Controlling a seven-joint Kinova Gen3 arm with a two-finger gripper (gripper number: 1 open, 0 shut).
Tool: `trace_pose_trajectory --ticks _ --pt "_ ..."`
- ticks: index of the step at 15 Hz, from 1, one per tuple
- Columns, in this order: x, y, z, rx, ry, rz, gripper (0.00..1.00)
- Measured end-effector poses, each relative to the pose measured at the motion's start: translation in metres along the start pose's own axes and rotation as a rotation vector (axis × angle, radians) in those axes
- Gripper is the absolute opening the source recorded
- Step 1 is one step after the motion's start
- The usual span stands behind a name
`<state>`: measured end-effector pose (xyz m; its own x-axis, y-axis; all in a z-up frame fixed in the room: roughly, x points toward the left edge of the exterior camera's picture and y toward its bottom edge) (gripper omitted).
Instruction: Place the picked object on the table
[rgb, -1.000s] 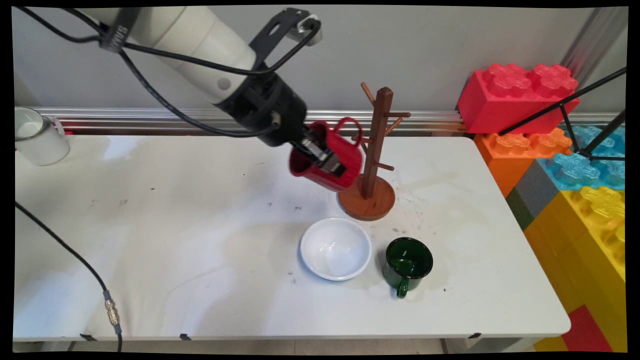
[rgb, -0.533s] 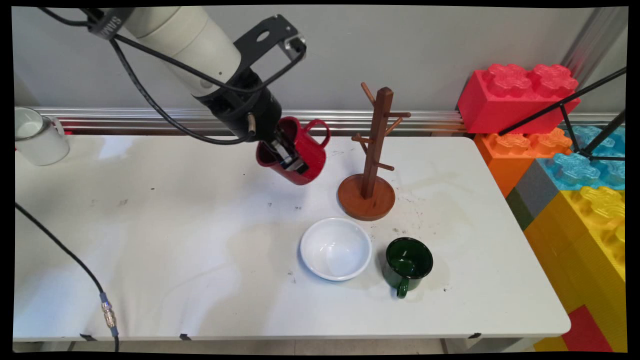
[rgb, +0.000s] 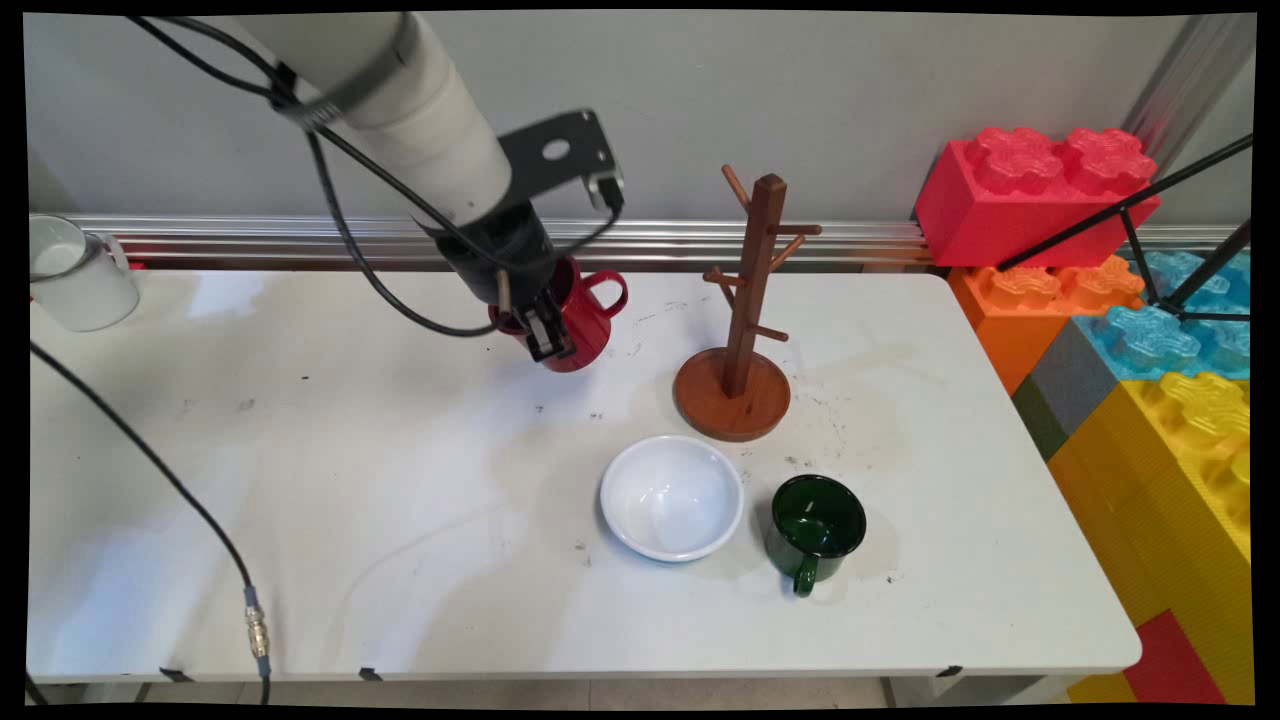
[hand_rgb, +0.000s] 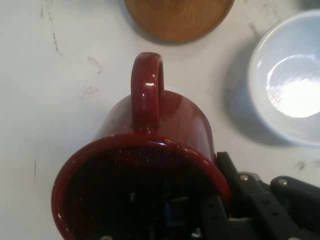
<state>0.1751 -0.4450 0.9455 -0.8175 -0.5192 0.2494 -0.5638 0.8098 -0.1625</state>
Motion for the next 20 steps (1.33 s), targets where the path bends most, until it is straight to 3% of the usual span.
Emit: trace_pose_trajectory --ticks 11,20 --pt "0.023 0.001 0.090 -0.013 -0.191 0.099 0.00" --pt "0.035 0.002 0.130 -0.055 -0.259 0.112 0.00"
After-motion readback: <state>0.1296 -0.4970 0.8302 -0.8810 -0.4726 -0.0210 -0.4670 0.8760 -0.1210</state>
